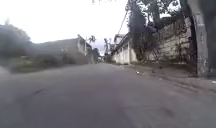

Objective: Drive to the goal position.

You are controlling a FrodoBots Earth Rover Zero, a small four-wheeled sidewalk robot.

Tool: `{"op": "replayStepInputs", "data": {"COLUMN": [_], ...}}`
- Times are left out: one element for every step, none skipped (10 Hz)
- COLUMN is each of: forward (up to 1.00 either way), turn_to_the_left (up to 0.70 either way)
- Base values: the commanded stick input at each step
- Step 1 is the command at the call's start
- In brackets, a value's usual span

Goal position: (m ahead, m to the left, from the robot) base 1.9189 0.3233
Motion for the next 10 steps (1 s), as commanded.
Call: {"op": "replayStepInputs", "data": {"forward": [1.0, 1.0, 1.0, 1.0, 1.0, 1.0, 1.0, 1.0, 1.0, 1.0], "turn_to_the_left": [0.0, 0.0, -0.01, -0.06, -0.11, -0.17, -0.22, -0.27, -0.32, -0.37]}}
